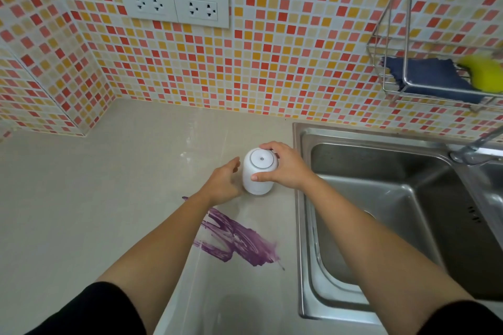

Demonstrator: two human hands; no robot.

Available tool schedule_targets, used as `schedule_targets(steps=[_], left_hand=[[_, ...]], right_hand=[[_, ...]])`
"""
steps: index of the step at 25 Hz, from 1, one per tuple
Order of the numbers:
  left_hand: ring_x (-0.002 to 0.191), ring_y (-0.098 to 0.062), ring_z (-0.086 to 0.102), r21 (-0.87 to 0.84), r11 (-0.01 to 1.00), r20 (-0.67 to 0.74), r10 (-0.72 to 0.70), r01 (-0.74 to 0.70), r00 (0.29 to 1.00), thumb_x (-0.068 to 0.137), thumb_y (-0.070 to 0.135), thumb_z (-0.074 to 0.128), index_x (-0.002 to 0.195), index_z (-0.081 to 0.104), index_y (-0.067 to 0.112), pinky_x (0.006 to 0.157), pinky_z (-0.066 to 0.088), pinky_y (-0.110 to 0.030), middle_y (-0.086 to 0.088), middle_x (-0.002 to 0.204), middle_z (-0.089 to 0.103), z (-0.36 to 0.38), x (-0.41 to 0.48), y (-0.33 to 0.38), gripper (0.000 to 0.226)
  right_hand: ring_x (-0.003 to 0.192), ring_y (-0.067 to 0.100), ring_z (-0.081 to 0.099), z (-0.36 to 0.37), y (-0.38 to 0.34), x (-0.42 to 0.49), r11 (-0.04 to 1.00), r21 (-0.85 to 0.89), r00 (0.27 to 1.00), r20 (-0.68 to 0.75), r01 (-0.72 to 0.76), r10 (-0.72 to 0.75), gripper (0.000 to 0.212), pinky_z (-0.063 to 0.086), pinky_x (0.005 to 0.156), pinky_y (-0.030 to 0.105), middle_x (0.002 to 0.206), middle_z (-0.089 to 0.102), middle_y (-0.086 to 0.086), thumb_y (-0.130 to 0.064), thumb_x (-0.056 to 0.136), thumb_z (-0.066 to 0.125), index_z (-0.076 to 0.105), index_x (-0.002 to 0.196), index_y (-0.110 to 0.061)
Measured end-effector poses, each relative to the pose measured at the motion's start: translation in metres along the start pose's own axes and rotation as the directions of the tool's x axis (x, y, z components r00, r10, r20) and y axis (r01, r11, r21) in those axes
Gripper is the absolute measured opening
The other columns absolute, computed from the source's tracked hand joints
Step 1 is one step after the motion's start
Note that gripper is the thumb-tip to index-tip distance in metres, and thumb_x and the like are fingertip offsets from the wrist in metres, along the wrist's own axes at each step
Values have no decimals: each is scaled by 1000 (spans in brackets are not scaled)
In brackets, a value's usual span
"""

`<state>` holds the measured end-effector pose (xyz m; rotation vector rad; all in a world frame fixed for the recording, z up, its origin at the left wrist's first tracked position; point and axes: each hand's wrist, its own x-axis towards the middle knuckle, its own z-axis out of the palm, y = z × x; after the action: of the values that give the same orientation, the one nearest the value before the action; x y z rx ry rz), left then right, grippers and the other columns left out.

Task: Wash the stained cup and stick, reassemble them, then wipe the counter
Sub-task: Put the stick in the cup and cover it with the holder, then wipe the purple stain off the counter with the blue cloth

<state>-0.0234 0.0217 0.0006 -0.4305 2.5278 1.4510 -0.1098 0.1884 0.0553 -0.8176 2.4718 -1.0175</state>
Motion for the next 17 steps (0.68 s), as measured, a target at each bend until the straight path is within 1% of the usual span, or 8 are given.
schedule_targets(steps=[3,5,7,9,10,12,14,17], left_hand=[[137,-25,35,20,1000,-101,12,-10,995,78,-14,51,147,24,9,104,36,-28,-13,149,36,-20,-8,21,77],[134,-24,39,18,996,-197,84,-82,977,79,-17,45,145,30,9,102,36,-25,-12,145,41,-36,-12,52,73],[131,-19,43,25,980,-272,197,-198,942,80,-18,41,142,36,9,101,35,-20,-9,140,47,-47,-16,94,68],[122,-13,49,16,940,-312,327,-340,892,82,-15,40,137,44,10,99,36,-17,-5,131,55,-49,-20,145,60],[118,-10,52,3,917,-316,378,-398,870,83,-14,40,134,47,10,98,38,-16,-4,126,57,-47,-22,170,56],[111,-5,55,-23,868,-309,466,-496,829,86,-10,40,129,52,11,96,42,-15,2,117,61,-39,-25,220,49],[108,-2,56,-44,822,-302,531,-568,792,90,-4,42,127,54,14,92,45,-16,7,113,62,-24,-23,271,43],[106,-6,55,23,800,-269,582,-599,767,96,15,46,129,53,14,87,42,-17,6,116,60,13,-13,335,34]], right_hand=[[121,15,45,-3,1,-5,1000,-14,999,46,-6,7,87,39,103,37,138,42,-4,-49,63,80,39,137,-26],[124,15,42,-20,-6,-10,999,41,1000,-3,2,-2,75,38,104,37,144,36,-3,-50,78,66,33,141,-26],[124,14,44,-53,-17,-17,997,22,988,-135,77,-74,57,38,103,35,142,40,0,-45,91,51,36,140,-21],[120,16,49,-100,-27,-25,984,-67,951,-253,165,-177,46,41,101,35,137,47,4,-38,97,41,42,137,-16],[119,18,50,-124,-32,-30,973,-114,933,-281,200,-224,43,41,101,35,136,49,5,-34,98,38,44,136,-14],[121,19,49,-173,-34,-41,947,-234,903,-318,220,-289,40,36,101,27,135,51,6,-29,100,35,45,135,-12],[126,20,44,-222,-28,-56,924,-337,883,-359,179,-302,41,29,100,22,138,48,7,-27,100,34,43,137,-10],[133,24,36,-281,9,-75,914,-406,874,-433,28,-220,45,26,110,30,144,41,11,-27,100,34,37,140,-8]])
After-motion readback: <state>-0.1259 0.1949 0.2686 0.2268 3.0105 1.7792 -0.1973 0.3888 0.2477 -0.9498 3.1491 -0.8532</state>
